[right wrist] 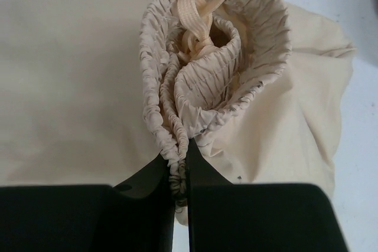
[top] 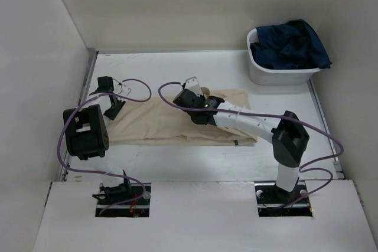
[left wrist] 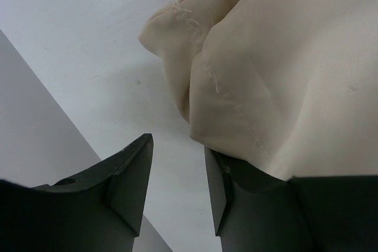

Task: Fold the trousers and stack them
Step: Fold the trousers

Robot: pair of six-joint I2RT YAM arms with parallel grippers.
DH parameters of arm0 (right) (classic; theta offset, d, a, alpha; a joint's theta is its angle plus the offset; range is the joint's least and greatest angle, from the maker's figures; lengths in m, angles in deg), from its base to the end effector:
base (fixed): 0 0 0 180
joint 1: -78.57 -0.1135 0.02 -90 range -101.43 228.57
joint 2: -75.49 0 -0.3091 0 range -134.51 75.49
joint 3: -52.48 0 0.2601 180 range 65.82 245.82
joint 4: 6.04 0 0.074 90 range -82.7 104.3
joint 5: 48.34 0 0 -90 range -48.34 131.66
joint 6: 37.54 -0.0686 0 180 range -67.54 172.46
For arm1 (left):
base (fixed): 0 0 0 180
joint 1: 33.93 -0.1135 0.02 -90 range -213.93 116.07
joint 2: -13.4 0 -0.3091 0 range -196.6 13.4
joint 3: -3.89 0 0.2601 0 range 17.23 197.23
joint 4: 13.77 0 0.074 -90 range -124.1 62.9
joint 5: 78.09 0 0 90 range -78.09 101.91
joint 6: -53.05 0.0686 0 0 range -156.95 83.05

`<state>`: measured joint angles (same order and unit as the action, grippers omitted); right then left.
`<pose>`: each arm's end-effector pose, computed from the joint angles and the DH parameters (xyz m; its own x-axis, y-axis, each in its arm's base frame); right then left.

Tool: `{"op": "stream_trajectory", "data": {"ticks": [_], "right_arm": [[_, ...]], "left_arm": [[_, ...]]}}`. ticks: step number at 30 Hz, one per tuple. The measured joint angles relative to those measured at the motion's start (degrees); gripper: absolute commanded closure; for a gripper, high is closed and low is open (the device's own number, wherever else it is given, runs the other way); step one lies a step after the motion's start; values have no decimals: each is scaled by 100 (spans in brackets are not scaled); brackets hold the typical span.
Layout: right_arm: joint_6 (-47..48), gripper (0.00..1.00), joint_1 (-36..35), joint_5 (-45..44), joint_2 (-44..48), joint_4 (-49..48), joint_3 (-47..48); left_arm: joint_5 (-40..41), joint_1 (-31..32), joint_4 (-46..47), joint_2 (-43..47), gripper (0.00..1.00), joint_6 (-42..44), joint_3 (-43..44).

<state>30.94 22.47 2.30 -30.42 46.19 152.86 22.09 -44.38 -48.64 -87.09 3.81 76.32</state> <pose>0.2767 0.3338 0.2782 -0.6051 -0.3919 -0.6930 -0.2484 0.9199 -0.3033 0.3619 0.0791 0.1691 -0.8315 0.5001 -0.2419 0.3766 0.8276 0.4163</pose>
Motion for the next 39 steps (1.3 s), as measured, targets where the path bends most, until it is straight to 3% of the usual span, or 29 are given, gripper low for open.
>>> {"op": "stream_trajectory", "data": {"ticks": [2,4,8,13,17,20,23,26,29,32,35,39], "right_arm": [[44,61,-55,208,0,-55,-61],[94,46,-101,540,-22,-111,-107],[249,29,-184,1397,-39,-422,-232],[483,28,-304,2472,308,-1274,-673],[31,32,-181,2914,1611,-2238,-1858],[-807,31,560,2892,2920,-2835,-3025],[-1834,31,1821,2664,4052,-3095,-4310],[-2597,31,2793,2533,4784,-3008,-5480],[-2898,31,3394,2588,5112,-2822,-6155],[-2767,32,4103,2837,5123,-2872,-6245],[-2293,32,4752,3359,4572,-3198,-5810],[-1703,33,4970,4070,3215,-3670,-4732]], "left_arm": [[0,0,2,0,60,0,0],[7,0,7,0,59,2,0],[24,0,28,0,57,24,-4],[31,0,42,11,57,37,-13],[35,0,44,20,57,39,-17],[9,0,11,98,53,35,-20],[-72,42,-219,474,50,33,85],[-299,264,-599,1014,48,4,774],[-772,887,-903,1423,46,-127,1805],[-1488,2048,-1272,1718,45,-402,2494],[-2402,3410,-1635,1751,46,-820,2562],[-2983,4238,-1978,1329,46,-1362,2177]]}}
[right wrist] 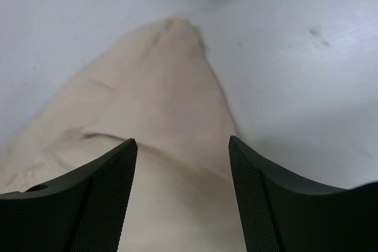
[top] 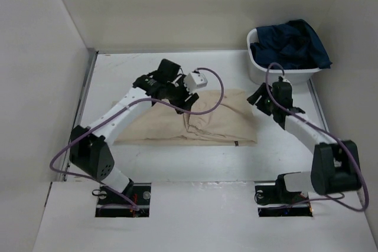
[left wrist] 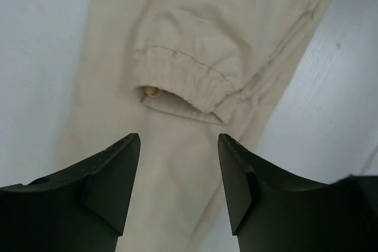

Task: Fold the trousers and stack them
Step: Fold the trousers

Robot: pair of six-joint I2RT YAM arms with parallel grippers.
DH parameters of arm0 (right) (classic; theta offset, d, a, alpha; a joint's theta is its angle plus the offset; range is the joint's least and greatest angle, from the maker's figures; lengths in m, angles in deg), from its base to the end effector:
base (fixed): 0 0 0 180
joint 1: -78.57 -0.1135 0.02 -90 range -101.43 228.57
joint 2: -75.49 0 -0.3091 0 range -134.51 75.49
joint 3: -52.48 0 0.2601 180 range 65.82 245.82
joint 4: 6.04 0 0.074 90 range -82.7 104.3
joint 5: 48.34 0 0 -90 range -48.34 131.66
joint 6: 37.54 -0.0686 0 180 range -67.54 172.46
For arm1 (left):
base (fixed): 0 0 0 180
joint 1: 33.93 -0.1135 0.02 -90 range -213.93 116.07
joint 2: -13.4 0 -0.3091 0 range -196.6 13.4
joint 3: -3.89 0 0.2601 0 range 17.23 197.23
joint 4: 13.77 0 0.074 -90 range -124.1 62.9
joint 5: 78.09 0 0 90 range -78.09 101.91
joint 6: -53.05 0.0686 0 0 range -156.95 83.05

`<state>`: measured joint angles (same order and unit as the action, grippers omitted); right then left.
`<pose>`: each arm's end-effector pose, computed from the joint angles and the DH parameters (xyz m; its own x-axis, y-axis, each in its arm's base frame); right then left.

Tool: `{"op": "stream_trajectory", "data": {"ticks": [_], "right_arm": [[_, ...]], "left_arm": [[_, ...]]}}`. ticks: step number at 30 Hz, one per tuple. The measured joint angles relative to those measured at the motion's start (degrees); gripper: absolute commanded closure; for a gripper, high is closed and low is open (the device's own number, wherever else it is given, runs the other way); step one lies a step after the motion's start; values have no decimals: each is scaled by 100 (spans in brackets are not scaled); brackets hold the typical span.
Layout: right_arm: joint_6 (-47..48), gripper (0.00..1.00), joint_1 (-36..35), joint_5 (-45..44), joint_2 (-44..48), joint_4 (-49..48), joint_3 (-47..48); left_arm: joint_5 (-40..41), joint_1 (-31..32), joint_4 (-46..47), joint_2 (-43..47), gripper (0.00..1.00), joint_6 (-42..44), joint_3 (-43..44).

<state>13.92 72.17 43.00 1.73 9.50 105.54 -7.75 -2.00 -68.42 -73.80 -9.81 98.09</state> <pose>0.2899 0.0341 0.2340 -0.5406 0.5662 -0.6222 0.2642 0.8165 0.5133 0.2903 -0.2081 0.3515 -0.2432 0.6577 -0.7129 0.9005 0.4263 0.0860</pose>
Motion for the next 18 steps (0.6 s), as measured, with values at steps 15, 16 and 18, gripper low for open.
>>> {"op": "stream_trajectory", "data": {"ticks": [15,16,18], "right_arm": [[629,33,-157,409,-2658,-280,1766],[640,34,-160,407,-2664,-249,1810],[669,38,-173,407,-2706,-162,1947]], "left_arm": [[210,356,485,-1681,49,-1318,-387],[225,369,505,-1725,49,-1349,-387],[284,374,555,-1803,51,-1394,-387]]}}
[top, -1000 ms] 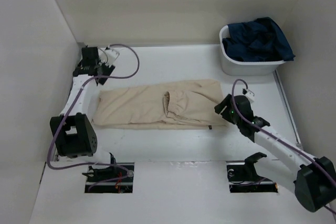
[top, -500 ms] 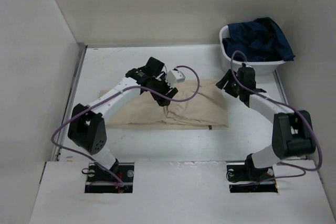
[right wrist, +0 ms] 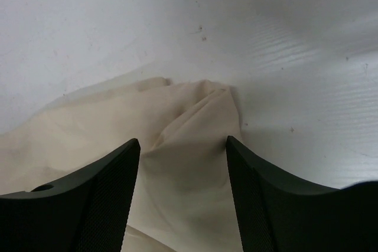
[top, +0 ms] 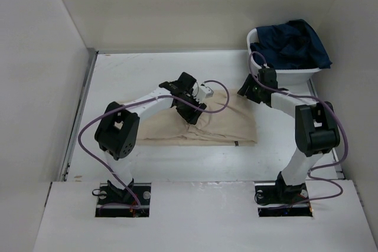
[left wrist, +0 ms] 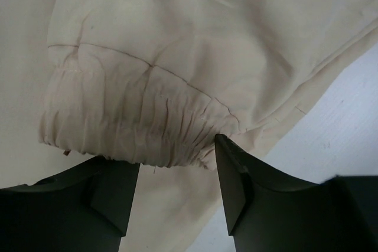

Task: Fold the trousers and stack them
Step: Fold the trousers

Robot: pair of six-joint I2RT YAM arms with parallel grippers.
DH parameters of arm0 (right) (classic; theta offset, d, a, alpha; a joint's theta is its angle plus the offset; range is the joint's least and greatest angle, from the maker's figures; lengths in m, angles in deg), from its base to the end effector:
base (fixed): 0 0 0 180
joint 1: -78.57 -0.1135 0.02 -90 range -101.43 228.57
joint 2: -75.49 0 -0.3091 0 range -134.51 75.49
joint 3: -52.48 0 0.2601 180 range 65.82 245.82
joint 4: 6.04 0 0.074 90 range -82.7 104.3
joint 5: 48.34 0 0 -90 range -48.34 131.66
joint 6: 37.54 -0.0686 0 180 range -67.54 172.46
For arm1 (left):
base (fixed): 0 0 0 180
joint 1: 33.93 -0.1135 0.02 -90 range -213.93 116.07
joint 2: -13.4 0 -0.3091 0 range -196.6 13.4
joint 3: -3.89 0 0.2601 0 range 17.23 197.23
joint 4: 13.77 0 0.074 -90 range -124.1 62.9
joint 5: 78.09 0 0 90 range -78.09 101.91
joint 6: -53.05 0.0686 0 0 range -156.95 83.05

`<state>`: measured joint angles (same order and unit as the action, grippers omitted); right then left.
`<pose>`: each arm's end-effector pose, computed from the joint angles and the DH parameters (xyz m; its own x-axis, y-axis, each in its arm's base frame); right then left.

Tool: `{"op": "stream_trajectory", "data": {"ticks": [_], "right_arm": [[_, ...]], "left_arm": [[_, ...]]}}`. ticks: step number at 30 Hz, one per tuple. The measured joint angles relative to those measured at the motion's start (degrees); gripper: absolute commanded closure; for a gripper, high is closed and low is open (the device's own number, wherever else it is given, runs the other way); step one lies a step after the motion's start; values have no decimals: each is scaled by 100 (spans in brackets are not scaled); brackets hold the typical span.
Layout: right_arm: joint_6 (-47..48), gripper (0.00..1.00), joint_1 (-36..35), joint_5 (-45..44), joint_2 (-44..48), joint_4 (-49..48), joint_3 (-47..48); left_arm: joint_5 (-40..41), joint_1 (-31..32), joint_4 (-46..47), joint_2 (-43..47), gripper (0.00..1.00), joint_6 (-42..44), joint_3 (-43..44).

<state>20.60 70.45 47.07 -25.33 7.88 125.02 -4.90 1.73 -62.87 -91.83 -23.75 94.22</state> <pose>0.4074 0.0647 0.1983 -0.6755 0.4344 -0.5958 0.1729 0.8788 0.4448 0.3246 -0.2573 0.2193 -0.5600 0.6709 -0.4861 0.8104 0.5656 -0.1530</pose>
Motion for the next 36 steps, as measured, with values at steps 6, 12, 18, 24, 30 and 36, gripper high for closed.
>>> {"op": "stream_trajectory", "data": {"ticks": [6,12,18,24,30,36], "right_arm": [[55,65,-109,-61,-201,439,461],[-57,100,-127,-417,-286,866,739],[-485,100,-15,-863,-286,1082,826],[-831,75,22,-1071,-286,1261,962],[-686,28,57,-791,-286,1147,1147],[-302,19,24,-629,247,1161,619]], "left_arm": [[26,0,155,-310,94,-190,0],[70,-31,48,-299,100,31,-7],[391,0,-328,216,100,848,-372],[514,107,-459,437,89,1349,-627],[573,-17,-468,435,56,1259,-619],[564,-164,-387,442,45,1058,-435]]}}
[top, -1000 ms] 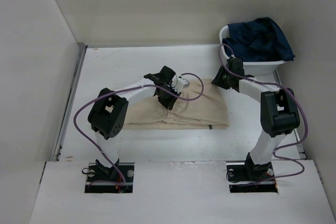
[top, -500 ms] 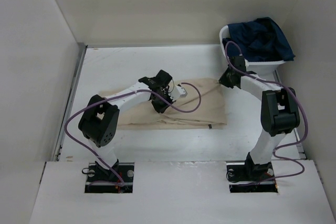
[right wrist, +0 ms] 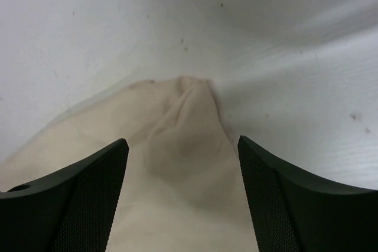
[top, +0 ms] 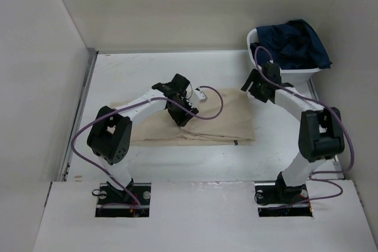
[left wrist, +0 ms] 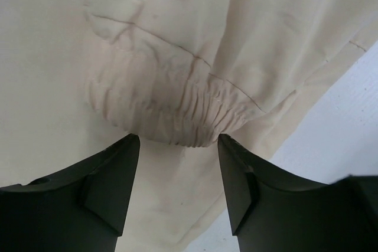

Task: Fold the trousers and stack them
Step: Fold the trousers

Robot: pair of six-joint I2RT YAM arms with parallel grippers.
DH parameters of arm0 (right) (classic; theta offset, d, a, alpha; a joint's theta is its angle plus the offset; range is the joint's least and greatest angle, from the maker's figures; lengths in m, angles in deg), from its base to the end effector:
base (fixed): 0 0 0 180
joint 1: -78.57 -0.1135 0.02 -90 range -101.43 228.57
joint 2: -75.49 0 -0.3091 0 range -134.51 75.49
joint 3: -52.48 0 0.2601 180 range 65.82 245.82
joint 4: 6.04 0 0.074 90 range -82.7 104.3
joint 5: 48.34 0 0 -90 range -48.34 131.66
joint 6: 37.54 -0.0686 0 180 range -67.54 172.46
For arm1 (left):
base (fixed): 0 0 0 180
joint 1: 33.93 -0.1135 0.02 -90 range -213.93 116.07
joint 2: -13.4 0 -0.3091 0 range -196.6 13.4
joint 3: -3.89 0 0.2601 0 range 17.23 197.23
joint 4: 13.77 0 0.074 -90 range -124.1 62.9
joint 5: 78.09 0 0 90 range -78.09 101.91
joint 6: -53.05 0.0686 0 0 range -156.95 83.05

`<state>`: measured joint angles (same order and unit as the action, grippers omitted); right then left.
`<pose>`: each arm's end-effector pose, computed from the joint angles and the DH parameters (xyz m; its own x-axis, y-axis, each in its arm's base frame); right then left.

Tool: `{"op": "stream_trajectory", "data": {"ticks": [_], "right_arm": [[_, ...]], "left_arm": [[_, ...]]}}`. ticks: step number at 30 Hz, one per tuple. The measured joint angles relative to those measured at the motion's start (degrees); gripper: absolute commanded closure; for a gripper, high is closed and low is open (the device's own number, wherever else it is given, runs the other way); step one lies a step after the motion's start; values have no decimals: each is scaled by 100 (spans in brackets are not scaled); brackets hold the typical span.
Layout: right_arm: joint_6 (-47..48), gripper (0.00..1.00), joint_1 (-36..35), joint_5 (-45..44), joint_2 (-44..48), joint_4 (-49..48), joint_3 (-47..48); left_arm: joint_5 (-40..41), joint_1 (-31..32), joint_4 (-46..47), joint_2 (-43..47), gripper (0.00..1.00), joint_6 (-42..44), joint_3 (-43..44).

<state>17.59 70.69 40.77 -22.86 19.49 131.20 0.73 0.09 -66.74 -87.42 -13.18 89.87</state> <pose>0.4067 0.0552 0.2308 -0.6484 0.4873 -0.5848 0.2980 0.8694 0.3941 0.3099 -0.2252 0.2197 -0.4567 0.7853 -0.4180 0.8672 0.4978 -0.0121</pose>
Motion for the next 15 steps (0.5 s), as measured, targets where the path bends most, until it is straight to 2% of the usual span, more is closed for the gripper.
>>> {"op": "stream_trajectory", "data": {"ticks": [8,13,15], "right_arm": [[-70,16,-116,-131,2157,184,-1773],[-94,16,-26,402,1823,35,-2315],[-68,25,-2,610,1488,-57,-2315]], "left_arm": [[-24,-201,-37,365,42,-188,234],[-81,-407,-46,503,42,-236,317],[-83,-468,-46,503,41,-264,328]]}}
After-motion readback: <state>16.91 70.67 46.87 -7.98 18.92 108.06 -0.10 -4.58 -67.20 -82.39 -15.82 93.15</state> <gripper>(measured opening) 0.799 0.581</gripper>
